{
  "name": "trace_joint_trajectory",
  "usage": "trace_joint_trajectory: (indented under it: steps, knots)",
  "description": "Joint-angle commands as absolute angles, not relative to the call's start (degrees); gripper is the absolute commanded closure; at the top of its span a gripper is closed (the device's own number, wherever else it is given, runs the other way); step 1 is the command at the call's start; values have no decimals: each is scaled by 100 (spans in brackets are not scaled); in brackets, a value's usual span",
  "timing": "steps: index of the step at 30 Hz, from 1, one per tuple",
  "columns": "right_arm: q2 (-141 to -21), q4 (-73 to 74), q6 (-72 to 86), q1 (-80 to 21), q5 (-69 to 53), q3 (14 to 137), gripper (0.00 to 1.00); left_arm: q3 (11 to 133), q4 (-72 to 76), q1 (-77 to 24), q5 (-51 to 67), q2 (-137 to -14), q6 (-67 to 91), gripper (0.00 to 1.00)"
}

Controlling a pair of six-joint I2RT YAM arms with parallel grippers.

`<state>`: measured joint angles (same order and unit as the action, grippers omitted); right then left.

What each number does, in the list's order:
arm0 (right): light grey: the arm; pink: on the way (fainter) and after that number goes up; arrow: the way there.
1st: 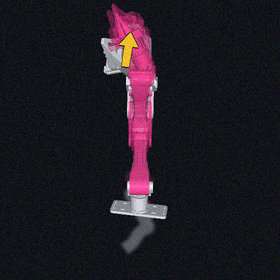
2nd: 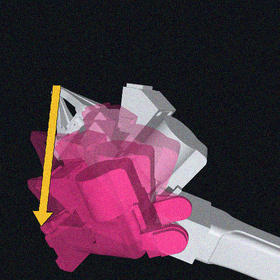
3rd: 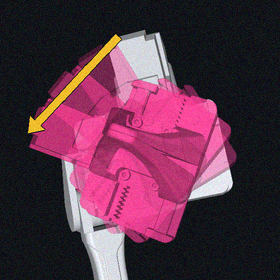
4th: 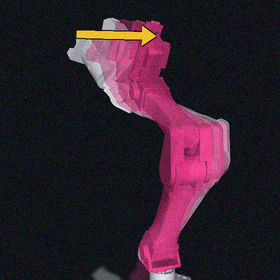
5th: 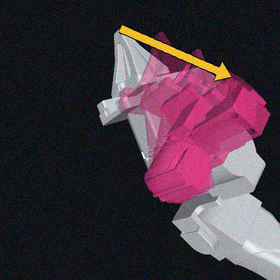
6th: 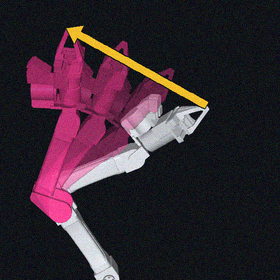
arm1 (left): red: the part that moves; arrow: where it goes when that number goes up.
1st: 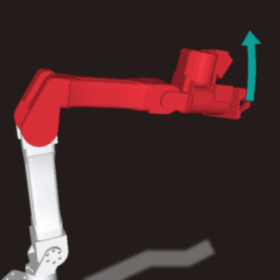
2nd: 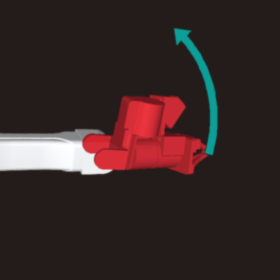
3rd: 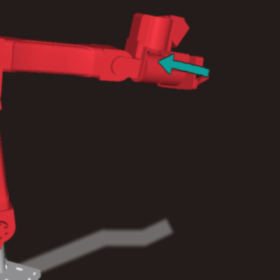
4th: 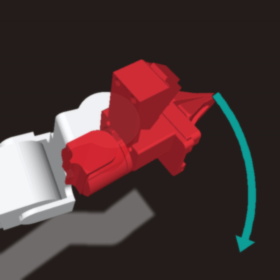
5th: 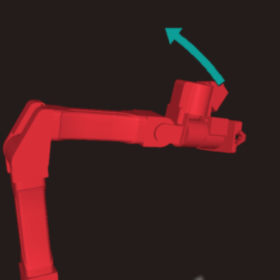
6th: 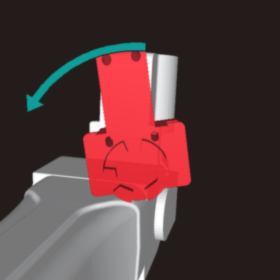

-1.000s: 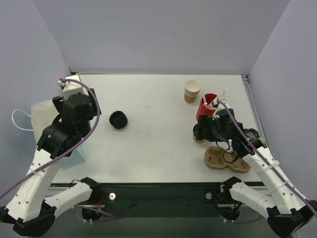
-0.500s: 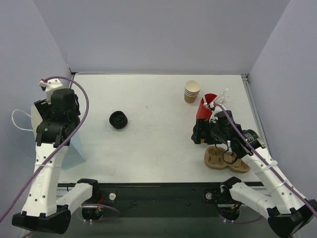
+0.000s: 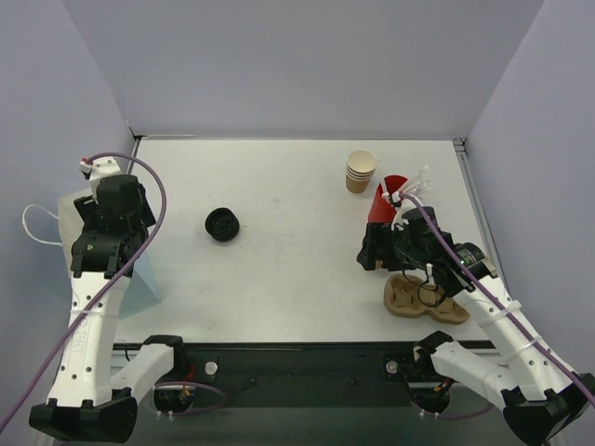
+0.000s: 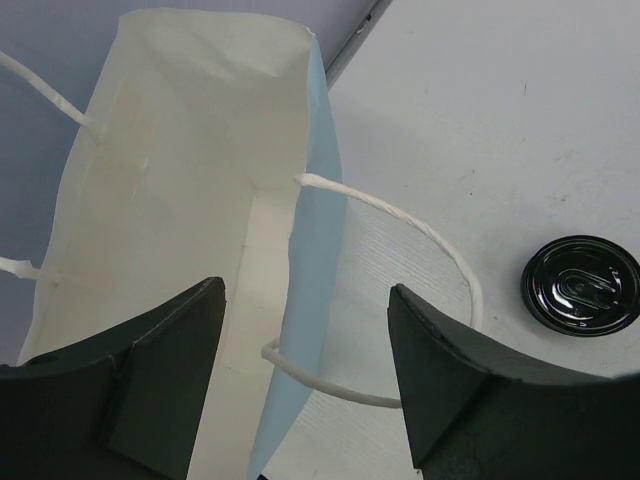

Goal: Pack the takeout coffee

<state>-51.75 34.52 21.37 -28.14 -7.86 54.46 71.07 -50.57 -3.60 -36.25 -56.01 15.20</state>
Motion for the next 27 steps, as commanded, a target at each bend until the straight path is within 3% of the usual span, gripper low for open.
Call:
trace_joint_trajectory:
  steps: [1,9,12,14,19,21,22,27]
  knots:
    - [-5186,3358,2197,-2918,-844,5458,23,7128,-4693,-281,-3902,-5414,1547,25]
    - [-5133,3357,2136,-2962,-826,5432,23,6926,-4553,-123,-3841,-5748,1635,39]
    - [-5080,3366,2101,-2962,-782,5414,23,6873,-4474,-97,-3806,-5748,1600,55]
    - [-5063,3375,2039,-2962,-756,5414,23,6873,-4456,-97,-3771,-5757,1591,55]
    - [-5098,3375,1969,-2953,-738,5423,23,6873,-4500,-97,-3832,-5757,1529,68]
    - [-5124,3375,1960,-2953,-738,5423,23,6864,-4517,-97,-3771,-5696,1468,76]
    - [-5133,3375,1960,-2953,-738,5414,23,6856,-4518,-97,-3762,-5678,1459,84]
    - [-5133,3401,1925,-2953,-773,5423,23,6943,-4658,-97,-3709,-5590,1415,100]
